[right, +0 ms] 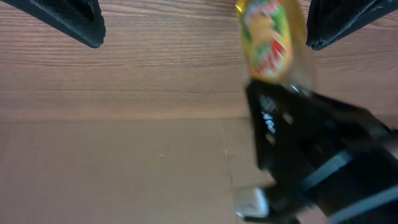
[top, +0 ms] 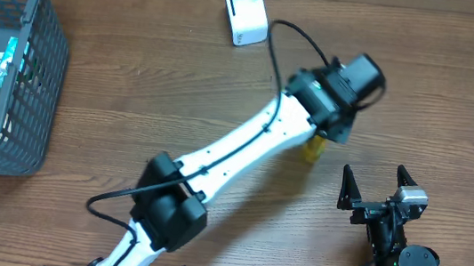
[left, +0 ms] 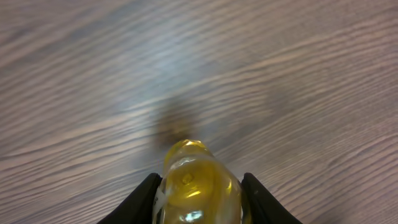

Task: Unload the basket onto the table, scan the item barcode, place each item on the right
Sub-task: 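Lift the yellow bottle out and carry it toward the table center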

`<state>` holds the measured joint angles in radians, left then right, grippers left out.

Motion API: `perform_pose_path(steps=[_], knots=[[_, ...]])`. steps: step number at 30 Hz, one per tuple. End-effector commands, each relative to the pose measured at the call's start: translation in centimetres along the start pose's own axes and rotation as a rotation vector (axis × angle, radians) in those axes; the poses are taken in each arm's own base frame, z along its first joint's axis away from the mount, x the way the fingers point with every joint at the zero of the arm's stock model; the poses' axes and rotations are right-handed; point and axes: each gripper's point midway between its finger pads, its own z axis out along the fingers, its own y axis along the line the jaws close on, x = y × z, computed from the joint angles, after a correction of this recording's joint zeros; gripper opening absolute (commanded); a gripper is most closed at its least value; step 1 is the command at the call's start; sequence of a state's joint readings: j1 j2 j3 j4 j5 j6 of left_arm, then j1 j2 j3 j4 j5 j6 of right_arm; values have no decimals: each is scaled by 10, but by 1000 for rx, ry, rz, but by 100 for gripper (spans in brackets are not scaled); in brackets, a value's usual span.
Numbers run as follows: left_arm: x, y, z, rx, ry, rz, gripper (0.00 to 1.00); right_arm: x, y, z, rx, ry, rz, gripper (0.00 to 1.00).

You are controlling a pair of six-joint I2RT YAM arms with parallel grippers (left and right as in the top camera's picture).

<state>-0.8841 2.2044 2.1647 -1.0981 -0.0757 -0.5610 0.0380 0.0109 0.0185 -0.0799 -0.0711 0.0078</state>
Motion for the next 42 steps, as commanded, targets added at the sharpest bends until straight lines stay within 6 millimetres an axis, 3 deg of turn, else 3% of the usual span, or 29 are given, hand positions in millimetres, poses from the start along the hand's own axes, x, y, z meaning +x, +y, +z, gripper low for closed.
perform_pose_path(steps=[1,7,17,32,42], knots=[[-4,0,8,-42,-37,-65,28,3,-2,0,8,-1,4,100],[3,1,21,-86,-32,-111,30,3,-2,0,8,-1,4,100],[-2,6,21,-156,-91,-101,35,3,-2,0,8,-1,4,100],[17,17,37,-208,-44,-105,37,3,-2,0,8,-1,4,100],[23,16,39,-197,-15,-103,53,3,-2,0,8,-1,4,100]])
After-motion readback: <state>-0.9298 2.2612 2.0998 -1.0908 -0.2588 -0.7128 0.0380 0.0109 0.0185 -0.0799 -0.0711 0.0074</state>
